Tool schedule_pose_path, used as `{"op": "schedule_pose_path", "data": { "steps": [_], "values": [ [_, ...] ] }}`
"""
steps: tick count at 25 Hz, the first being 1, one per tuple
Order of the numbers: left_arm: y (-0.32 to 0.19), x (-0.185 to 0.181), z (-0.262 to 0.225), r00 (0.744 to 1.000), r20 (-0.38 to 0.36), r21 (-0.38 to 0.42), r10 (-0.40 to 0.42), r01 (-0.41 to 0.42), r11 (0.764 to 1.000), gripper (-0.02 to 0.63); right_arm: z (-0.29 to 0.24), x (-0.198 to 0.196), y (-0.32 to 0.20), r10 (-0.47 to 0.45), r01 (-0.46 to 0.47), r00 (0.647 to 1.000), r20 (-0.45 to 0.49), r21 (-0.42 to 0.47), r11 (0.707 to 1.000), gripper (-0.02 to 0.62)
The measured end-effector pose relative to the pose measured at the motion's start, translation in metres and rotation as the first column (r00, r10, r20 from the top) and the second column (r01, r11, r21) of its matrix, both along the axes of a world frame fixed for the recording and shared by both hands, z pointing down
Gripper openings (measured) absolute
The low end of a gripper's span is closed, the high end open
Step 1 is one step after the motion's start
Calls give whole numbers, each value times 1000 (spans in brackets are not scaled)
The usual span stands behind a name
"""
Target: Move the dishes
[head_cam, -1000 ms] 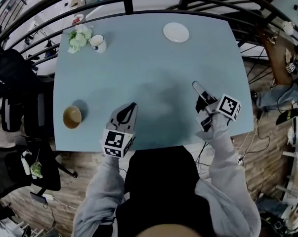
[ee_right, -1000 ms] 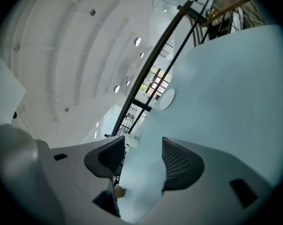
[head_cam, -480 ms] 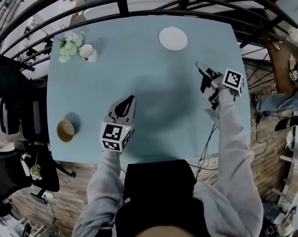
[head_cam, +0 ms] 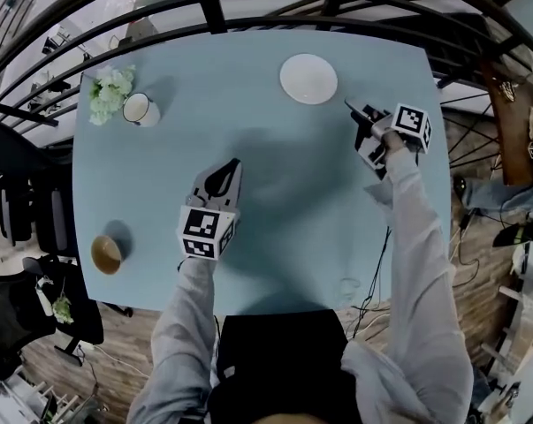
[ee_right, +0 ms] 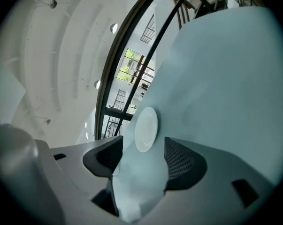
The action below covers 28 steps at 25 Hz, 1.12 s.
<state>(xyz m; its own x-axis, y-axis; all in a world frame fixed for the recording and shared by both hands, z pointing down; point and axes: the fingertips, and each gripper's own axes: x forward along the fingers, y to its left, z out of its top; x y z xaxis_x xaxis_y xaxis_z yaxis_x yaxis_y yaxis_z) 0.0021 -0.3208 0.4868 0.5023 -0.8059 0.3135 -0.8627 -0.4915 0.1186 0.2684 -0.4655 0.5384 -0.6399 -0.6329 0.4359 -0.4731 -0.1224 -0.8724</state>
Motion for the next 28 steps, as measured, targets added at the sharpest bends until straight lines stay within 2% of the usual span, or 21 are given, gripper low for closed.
{"op": "schedule_pose_path", "data": {
  "steps": [2, 10, 18, 21, 24, 28],
  "values": [
    [-12, -1, 6, 1000, 17, 4, -10, 10, 1000, 25, 10, 1, -15, 3, -3, 1000, -8, -19, 1000, 276],
    [-38, -8, 17, 998, -7, -9, -65, 65, 998, 25, 32, -7, -54, -29, 27, 999, -36, -63, 998, 284],
    [-41, -13, 27, 995, -26, -27, -93, 92, 995, 25, 33, -31, -69, -83, 81, 996, -27, -81, 993, 290],
    [-39, -12, 29, 996, -19, -29, -87, 86, 996, 26, 34, -36, -73, -69, 66, 997, -28, -99, 993, 288],
    [-37, -14, 32, 994, -31, -38, -101, 100, 994, 25, 36, -39, -75, -70, 63, 996, -60, -120, 991, 304],
    [-38, -14, 37, 993, -33, -48, -113, 111, 993, 25, 44, -40, -78, -94, 75, 984, -150, -129, 989, 246]
  ]
}}
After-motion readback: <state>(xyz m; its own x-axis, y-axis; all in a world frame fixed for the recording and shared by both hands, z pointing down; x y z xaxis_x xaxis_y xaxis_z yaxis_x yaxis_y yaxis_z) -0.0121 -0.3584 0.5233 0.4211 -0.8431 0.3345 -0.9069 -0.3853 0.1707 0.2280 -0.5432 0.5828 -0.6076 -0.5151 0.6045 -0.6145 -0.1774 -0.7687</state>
